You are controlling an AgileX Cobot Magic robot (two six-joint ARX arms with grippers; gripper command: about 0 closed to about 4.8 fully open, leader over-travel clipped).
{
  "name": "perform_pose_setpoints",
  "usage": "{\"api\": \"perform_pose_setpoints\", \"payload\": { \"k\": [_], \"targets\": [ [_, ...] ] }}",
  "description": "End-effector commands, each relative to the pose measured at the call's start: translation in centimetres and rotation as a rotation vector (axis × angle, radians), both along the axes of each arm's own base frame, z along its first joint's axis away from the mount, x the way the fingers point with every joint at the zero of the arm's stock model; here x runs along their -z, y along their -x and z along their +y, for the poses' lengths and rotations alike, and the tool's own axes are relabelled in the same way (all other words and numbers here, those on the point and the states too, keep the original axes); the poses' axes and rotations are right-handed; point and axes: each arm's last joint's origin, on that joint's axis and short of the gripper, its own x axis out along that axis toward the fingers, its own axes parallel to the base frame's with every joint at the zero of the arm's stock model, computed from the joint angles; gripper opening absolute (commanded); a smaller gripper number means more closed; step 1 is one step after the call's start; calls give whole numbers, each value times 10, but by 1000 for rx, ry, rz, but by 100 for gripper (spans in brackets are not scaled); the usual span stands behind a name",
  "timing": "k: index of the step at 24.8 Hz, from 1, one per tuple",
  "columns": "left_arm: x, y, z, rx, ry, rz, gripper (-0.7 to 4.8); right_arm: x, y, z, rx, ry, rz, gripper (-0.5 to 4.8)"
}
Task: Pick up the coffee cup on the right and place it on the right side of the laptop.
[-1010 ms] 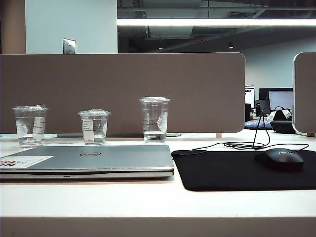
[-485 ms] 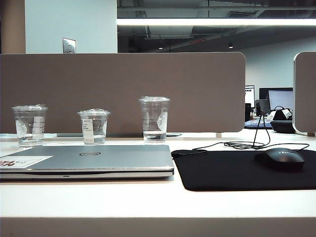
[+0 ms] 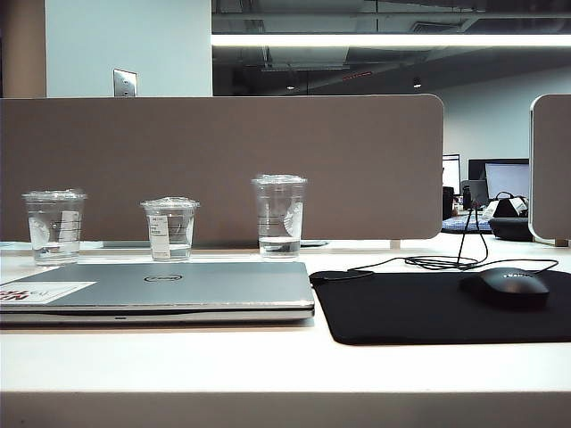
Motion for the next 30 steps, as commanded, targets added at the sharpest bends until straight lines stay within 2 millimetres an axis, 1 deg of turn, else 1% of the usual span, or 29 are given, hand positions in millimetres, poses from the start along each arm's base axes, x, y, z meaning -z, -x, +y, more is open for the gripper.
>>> {"api": "perform_pose_setpoints", "payload": {
  "k": [1, 3, 4, 5, 6, 11, 13, 15, 19, 20, 21, 22, 23, 27, 29, 30],
  "targets": [
    [-15, -13, -3, 87, -5, 22, -6, -15, -19, 1, -47, 0, -31, -2],
    [-21, -20, -4, 123, -8, 37, -6, -19, -31, 4, -71, 1, -47, -2],
    [-28, -27, -5, 161, -9, 58, -6, -20, -42, 7, -90, 1, -63, -2],
    [-31, -30, -5, 172, -9, 71, -6, -20, -48, 9, -100, 1, -68, -2],
    [-38, -37, -6, 177, -6, 112, -6, -19, -60, 13, -123, 0, -62, -1],
    [-55, -52, -14, 248, -12, 210, -6, -8, -86, 26, -178, -1, -38, -2],
    [-65, -60, -27, 311, -57, 266, -6, 0, -107, 37, -230, 0, -36, -1],
    [-70, -62, -35, 334, -67, 283, -6, 3, -117, 41, -242, 0, -25, -1],
    [-76, -67, -48, 367, -80, 284, -6, 9, -147, 53, -336, 4, 29, 6],
    [-76, -67, -51, 375, -81, 281, -6, 11, -154, 54, -365, 6, 38, 57],
    [-76, -67, -54, 387, -84, 281, -6, 12, -162, 57, -400, 8, 47, 238],
    [-75, -67, -56, 398, -86, 283, -6, 13, -170, 60, -425, 8, 51, 457],
    [-75, -67, -57, 402, -86, 284, -6, 15, -177, 62, -441, 8, 48, 479],
    [-76, -67, -57, 402, -85, 279, -6, 25, -207, 72, -465, 9, 40, 479],
    [-76, -67, -57, 403, -85, 277, -6, 32, -221, 76, -505, 9, 44, 479],
    [-76, -67, -57, 403, -84, 278, -6, 38, -233, 78, -521, 8, 70, 479]
  ]
}}
